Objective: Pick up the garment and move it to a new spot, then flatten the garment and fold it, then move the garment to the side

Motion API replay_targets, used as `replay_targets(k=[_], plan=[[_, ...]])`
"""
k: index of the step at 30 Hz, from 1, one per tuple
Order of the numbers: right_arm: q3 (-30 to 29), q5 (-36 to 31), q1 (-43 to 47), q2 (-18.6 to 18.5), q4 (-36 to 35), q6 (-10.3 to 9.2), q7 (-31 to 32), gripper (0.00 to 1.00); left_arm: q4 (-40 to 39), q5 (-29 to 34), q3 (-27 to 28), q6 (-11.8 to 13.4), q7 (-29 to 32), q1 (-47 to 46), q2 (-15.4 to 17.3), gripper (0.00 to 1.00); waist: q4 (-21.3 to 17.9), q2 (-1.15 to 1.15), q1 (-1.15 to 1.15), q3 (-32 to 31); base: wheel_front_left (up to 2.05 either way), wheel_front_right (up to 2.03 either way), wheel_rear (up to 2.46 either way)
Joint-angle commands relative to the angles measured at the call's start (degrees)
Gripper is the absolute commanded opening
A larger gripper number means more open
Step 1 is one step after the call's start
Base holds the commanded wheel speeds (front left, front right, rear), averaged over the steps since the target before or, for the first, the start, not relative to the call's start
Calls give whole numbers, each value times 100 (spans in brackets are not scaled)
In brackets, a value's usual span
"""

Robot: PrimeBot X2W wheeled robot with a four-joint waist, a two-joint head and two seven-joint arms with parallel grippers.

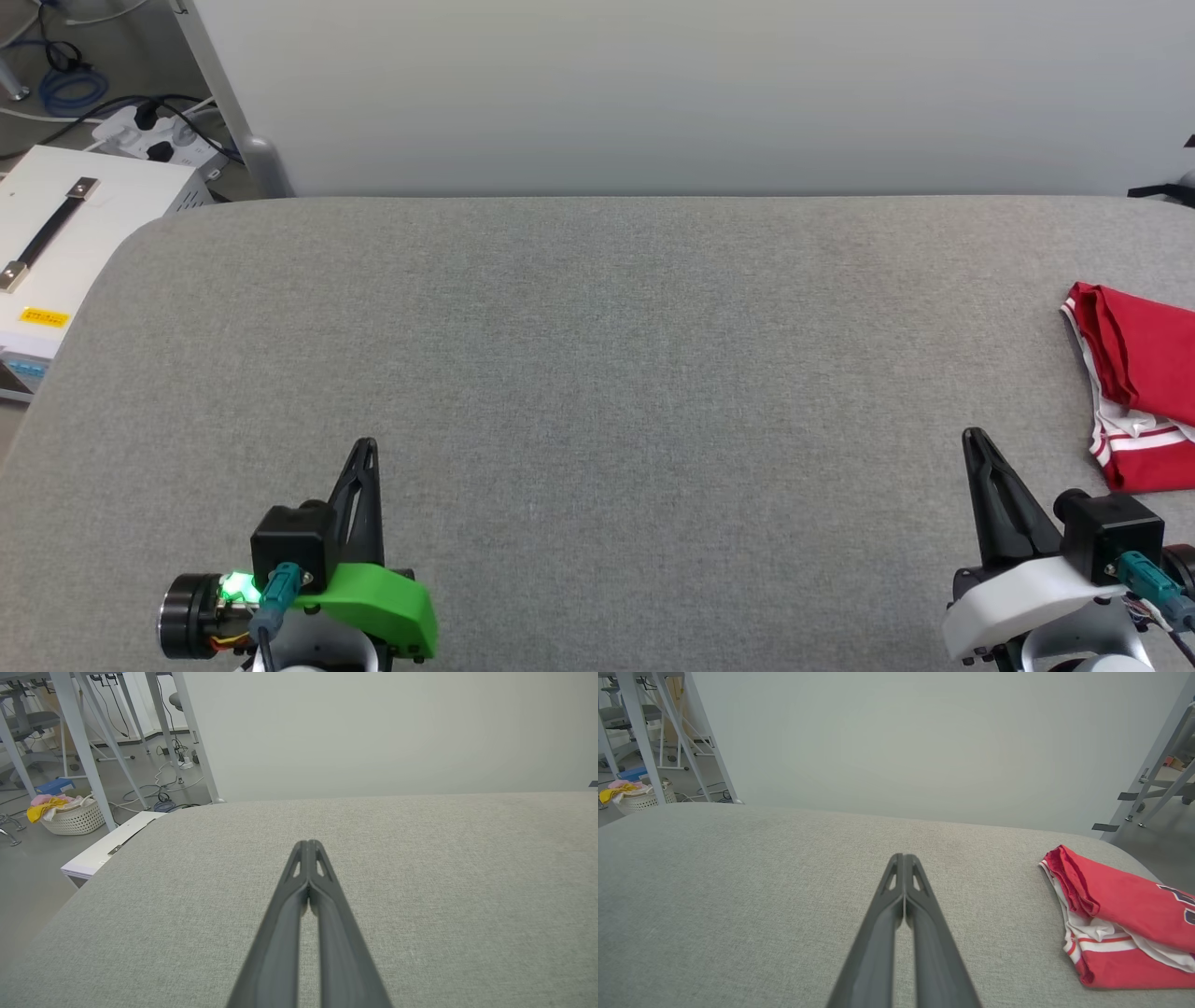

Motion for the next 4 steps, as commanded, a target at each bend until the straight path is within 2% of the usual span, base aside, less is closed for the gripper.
replay_targets(k=[1,4], plan=[[14,-81,-103,19,29,-3,41,0,-27,55,22,-29,30,-106,-24,0,-4,0,0,-4,0,0,0],[19,-102,-118,25,39,-3,77,0,-36,63,33,-30,66,-112,-27,0,-11,0,0,-14,0,0,0]])
